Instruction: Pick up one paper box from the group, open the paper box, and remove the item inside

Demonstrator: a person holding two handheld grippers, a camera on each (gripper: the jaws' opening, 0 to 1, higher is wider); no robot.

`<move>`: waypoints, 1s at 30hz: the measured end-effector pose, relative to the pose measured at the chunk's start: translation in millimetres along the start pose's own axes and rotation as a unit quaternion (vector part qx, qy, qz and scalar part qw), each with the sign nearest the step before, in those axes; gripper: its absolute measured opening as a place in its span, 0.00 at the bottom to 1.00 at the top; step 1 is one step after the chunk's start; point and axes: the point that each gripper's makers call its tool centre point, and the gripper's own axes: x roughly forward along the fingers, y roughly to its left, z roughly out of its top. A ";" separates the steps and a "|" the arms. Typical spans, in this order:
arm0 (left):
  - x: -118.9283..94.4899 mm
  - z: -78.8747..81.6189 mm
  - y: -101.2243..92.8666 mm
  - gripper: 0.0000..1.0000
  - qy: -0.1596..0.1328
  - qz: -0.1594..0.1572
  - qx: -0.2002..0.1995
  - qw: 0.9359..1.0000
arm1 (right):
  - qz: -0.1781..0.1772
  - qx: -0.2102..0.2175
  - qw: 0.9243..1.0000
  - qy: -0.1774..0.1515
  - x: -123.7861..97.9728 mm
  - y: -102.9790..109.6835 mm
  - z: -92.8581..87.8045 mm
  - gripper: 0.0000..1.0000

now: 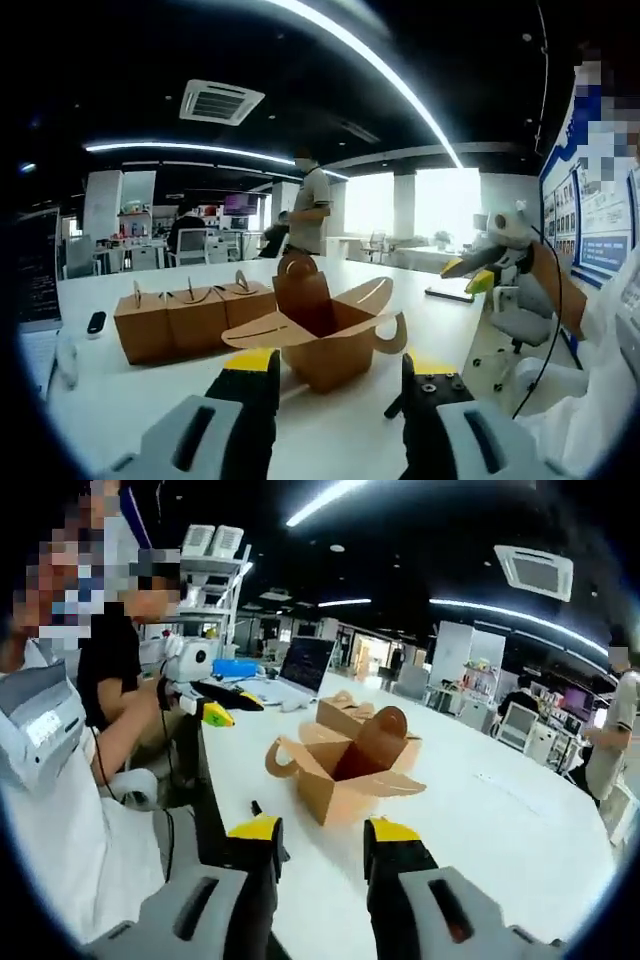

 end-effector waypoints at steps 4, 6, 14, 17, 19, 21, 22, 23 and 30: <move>0.6 -1.2 0.1 0.50 0.000 0.000 -0.001 1.000 | -0.006 0.027 0.999 -0.038 -8.0 0.6 -2.1 0.36; 1.1 -2.0 -0.1 0.50 0.000 0.000 -0.001 1.000 | -0.011 0.038 0.998 -0.056 -9.1 0.0 -2.4 0.36; 5.0 -9.7 4.0 0.50 0.000 -0.005 -0.010 1.000 | -0.030 0.061 0.995 -0.069 -10.5 -6.1 -16.0 0.37; 7.7 -14.7 7.9 0.50 0.003 -0.003 -0.014 1.000 | -0.030 0.067 0.995 -0.074 -9.7 -4.5 -19.6 0.37; 10.0 -17.3 9.6 0.50 0.004 -0.002 -0.018 1.000 | -0.030 0.070 0.994 -0.077 -8.0 -3.6 -23.1 0.37; 11.8 -18.9 10.2 0.50 0.004 -0.002 -0.018 1.000 | -0.027 0.075 0.994 -0.071 -3.9 -2.6 -29.2 0.36; 12.3 -19.1 10.6 0.50 0.003 -0.001 -0.017 1.000 | -0.022 0.070 0.996 -0.060 -2.9 -0.9 -33.6 0.36; 12.7 -19.0 11.0 0.49 0.002 -0.001 -0.016 1.000 | -0.025 0.068 0.996 -0.058 -1.8 -1.3 -34.4 0.36; 15.6 -17.9 14.5 0.48 -0.005 0.006 -0.014 1.000 | -0.019 0.070 0.996 -0.053 15.6 0.7 -36.8 0.36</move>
